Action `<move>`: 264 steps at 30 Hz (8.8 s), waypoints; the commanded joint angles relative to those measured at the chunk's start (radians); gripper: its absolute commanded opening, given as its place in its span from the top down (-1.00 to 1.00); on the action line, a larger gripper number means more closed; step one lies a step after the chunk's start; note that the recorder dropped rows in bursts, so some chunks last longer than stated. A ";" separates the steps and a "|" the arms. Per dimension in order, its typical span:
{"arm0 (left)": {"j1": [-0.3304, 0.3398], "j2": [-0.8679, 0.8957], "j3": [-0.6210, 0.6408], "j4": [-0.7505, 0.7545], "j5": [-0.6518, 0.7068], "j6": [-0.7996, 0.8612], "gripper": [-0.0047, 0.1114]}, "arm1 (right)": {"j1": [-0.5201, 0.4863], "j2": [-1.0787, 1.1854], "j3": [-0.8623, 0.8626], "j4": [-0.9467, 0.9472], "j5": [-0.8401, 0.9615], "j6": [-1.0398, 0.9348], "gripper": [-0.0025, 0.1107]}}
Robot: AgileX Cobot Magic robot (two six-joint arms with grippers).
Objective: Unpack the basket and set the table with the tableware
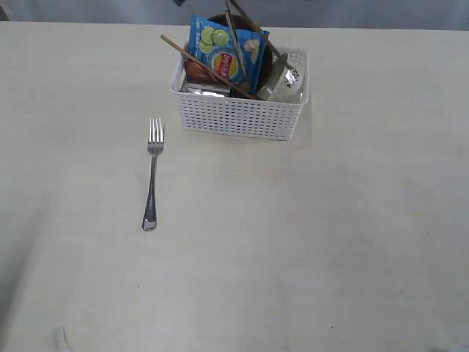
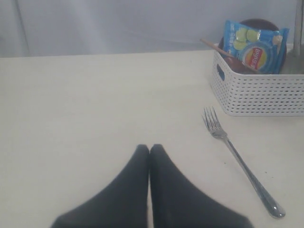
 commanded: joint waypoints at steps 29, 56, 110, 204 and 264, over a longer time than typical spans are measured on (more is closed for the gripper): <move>-0.005 -0.003 0.003 0.008 -0.011 -0.004 0.92 | -0.632 0.027 0.401 0.644 0.397 -0.099 0.96; -0.005 -0.003 0.003 0.008 -0.011 -0.004 0.92 | -0.632 0.184 0.447 0.782 0.178 -0.246 0.13; -0.005 -0.003 0.003 0.008 -0.011 -0.004 0.92 | -0.361 0.073 0.602 0.408 0.141 -0.010 0.37; -0.005 -0.003 0.003 0.008 -0.011 -0.004 0.92 | 0.334 -0.083 0.518 0.565 -0.441 0.611 0.96; -0.005 -0.003 0.003 0.008 -0.011 -0.004 0.92 | 0.461 0.282 -0.040 -0.292 0.114 1.350 0.96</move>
